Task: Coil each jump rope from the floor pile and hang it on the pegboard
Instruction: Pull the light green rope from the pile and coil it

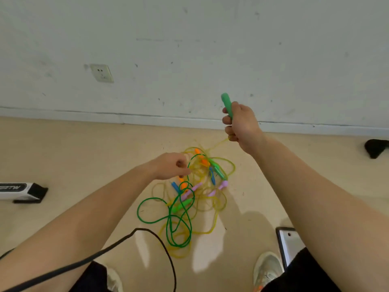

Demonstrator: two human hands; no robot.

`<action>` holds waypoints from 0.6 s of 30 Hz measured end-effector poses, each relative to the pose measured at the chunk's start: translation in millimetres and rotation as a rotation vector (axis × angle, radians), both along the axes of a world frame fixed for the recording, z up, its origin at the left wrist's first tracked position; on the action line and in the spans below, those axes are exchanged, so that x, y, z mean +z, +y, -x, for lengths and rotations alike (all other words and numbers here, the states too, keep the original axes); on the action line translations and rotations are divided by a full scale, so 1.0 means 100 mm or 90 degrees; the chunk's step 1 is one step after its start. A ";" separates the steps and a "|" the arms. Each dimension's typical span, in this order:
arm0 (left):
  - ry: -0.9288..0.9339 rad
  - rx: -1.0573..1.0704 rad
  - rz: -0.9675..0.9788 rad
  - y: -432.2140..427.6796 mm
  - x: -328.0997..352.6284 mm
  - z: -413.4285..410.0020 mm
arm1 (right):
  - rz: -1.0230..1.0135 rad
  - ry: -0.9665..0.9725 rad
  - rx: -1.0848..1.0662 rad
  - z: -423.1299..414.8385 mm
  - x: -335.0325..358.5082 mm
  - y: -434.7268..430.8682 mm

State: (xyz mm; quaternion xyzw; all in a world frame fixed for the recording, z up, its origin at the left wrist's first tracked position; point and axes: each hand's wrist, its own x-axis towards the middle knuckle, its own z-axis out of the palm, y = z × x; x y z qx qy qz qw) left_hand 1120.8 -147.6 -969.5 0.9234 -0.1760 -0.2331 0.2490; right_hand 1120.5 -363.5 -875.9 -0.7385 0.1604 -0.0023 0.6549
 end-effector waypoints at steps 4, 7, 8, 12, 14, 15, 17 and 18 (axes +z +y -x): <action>-0.044 0.069 0.087 0.11 0.32 0.13 | 0.387 0.001 0.149 0.30 0.07 -0.12; -0.006 0.166 0.282 0.05 0.69 0.25 | 0.314 0.055 0.283 0.57 -0.05 -0.18; 0.018 0.192 0.355 0.03 0.80 0.29 | 0.283 0.059 0.317 0.61 -0.12 -0.19; 0.109 0.213 0.571 -0.07 1.08 0.46 | 0.183 0.058 0.421 0.65 -0.32 -0.01; 0.154 0.242 0.658 -0.12 1.08 0.50 | 0.192 0.047 0.449 0.66 -0.38 0.14; 0.163 0.261 0.684 -0.14 1.06 0.50 | 0.216 0.041 0.438 0.66 -0.38 0.20; 0.166 0.303 0.724 -0.14 1.01 0.47 | 0.245 0.009 0.372 0.62 -0.39 0.26; 0.159 0.325 0.739 -0.13 0.97 0.44 | 0.190 0.000 0.342 0.59 -0.38 0.27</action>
